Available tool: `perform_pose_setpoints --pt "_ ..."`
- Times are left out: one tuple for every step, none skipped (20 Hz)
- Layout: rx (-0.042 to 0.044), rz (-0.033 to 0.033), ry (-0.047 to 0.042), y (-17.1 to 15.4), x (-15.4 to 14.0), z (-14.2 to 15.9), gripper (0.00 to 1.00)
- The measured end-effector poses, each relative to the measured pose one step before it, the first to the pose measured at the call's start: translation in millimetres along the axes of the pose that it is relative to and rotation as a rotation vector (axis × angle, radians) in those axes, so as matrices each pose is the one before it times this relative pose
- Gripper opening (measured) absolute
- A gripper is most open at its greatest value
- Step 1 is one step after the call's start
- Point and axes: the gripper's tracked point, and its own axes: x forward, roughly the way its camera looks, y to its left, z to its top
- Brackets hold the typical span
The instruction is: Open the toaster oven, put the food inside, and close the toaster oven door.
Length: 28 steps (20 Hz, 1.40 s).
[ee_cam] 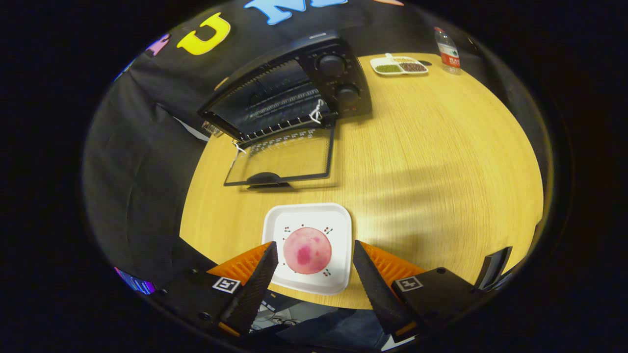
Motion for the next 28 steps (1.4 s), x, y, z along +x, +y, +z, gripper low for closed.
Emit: perform_pose_setpoints --pt "0.0043 0.00342 0.02462 -4.93 2.85 0.29 0.95" --pt "-0.00369 0.00663 0.03323 -3.39 6.66 -0.54 0.94" --pt "-0.0057 0.00889 0.03273 -1.9 5.38 -0.83 0.94" --pt "-0.00384 0.00268 0.02248 -1.69 4.69 -1.69 0.93" --pt "-0.00526 0.00209 0.02385 -2.21 3.77 0.74 0.92" --pt "-0.00766 0.0037 0.02158 -0.78 5.08 -0.96 0.87" --pt "-0.00682 0.00144 0.01493 -0.77 2.51 0.25 0.83" --pt "-0.00399 -0.00015 0.0109 -0.77 5.59 -1.45 0.78" --pt "-0.0075 0.00123 0.01857 -0.79 -1.04 -2.14 0.74" --pt "-0.01099 -0.00738 0.01103 -1.86 6.39 -2.57 0.69" --pt "-0.00668 -0.01374 0.00778 -3.67 0.81 -0.63 0.65" --pt "0.00663 0.01754 0.00373 4.07 0.77 0.33 0.38" --pt "0.00571 0.00687 0.00676 0.67 1.7 -0.35 0.36" --pt "-0.00157 0.00582 0.00795 0.95 0.38 0.28 0.38" --pt "-0.00327 -0.0014 0.00745 -0.79 -0.12 -1.01 0.38" --pt "-0.00824 -0.0116 0.00938 -3.27 1.18 -1.55 0.3" --pt "0.00035 -0.01054 -0.00293 -3.8 -8.24 0.33 0.22" --pt "0.0108 0.00942 0.00073 1.87 13.03 -0.54 0.15" --pt "0.01913 -0.00022 -0.00834 0.53 -14.07 4.15 0.07" --pt "0.01228 0.00585 0.00364 0.79 12.43 -4.46 0.05" --pt "0.00895 0.00256 -0.0044 0.38 1.71 2.02 0.05" --pt "-0.0036 -0.00234 0.00267 0.88 -1.17 -2.95 0.02" --pt "-0.00376 0.0011 -0.01214 0.06 1.22 0.27 0.02" --pt "0.00759 0.00645 -0.01171 1.65 0.14 1.53 0.02" --pt "0.02278 0.01923 -0.00742 3.69 -2.23 -0.18 0.02" --pt "0.03315 0.03074 -0.0036 5.61 0.02 -2.67 0.02" --pt "0.01865 0.01212 -0.00339 2.57 -1.13 -1.17 0.02" --pt "0.00606 0.00323 -0.00603 -0.46 -2.16 -2.71 0.02"
